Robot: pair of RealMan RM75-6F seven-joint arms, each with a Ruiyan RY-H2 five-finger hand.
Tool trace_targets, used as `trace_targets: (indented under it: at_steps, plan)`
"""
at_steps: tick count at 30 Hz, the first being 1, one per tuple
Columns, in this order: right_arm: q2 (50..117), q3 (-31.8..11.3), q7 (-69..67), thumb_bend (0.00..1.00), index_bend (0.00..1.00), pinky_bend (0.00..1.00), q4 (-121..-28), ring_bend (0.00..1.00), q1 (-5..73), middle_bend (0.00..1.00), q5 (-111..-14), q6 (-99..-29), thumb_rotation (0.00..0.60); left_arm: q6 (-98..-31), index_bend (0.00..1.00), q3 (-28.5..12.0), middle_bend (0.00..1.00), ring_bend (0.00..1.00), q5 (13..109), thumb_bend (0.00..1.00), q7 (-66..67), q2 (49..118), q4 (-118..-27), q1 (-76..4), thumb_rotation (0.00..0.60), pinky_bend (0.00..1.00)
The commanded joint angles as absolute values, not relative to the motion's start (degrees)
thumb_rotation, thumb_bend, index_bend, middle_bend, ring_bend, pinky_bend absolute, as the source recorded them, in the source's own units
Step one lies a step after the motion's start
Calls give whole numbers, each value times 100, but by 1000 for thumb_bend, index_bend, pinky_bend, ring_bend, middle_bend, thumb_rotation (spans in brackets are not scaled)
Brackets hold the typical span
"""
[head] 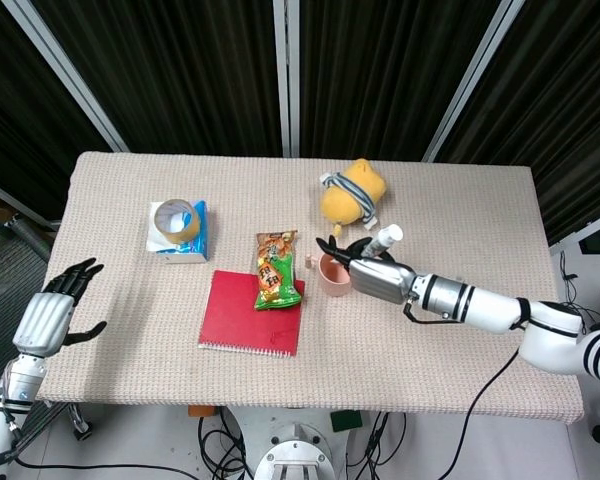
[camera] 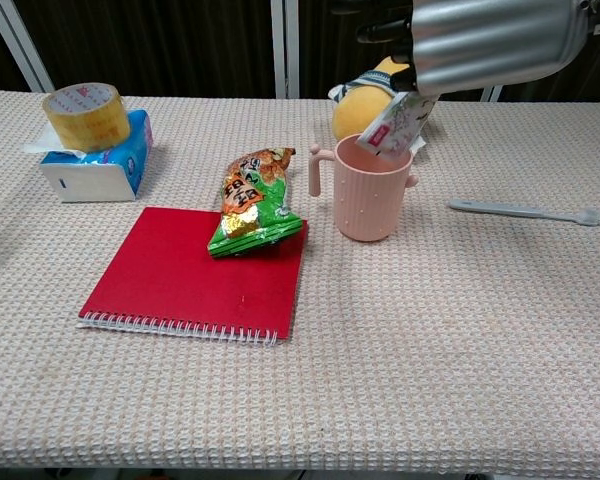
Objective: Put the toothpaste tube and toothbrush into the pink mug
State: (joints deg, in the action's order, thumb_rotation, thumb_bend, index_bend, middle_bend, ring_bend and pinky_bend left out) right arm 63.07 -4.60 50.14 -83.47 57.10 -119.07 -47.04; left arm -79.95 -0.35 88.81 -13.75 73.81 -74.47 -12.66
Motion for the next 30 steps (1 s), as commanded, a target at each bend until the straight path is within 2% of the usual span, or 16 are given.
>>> trace_targets:
  at_steps: [1, 15, 30]
  plan:
    - [6400, -413, 5044, 762, 653, 0, -8311, 168, 5782, 600, -11937, -4599, 600, -7994, 116, -33, 51, 90, 8890, 159, -1416, 7400, -7408, -1268, 600, 218]
    - [6947, -346, 5039, 757, 646, 0, -8007, 168, 6073, 585, -11799, -4085, 600, -8051, 115, -17, 51, 90, 8891, 159, -1632, 7463, -7191, -1211, 599, 218]
    - [7289, -198, 4952, 757, 637, 0, -7831, 168, 6245, 576, -11748, -3954, 600, -8218, 116, -56, 51, 90, 8842, 159, -1776, 7429, -7096, -1096, 600, 218]
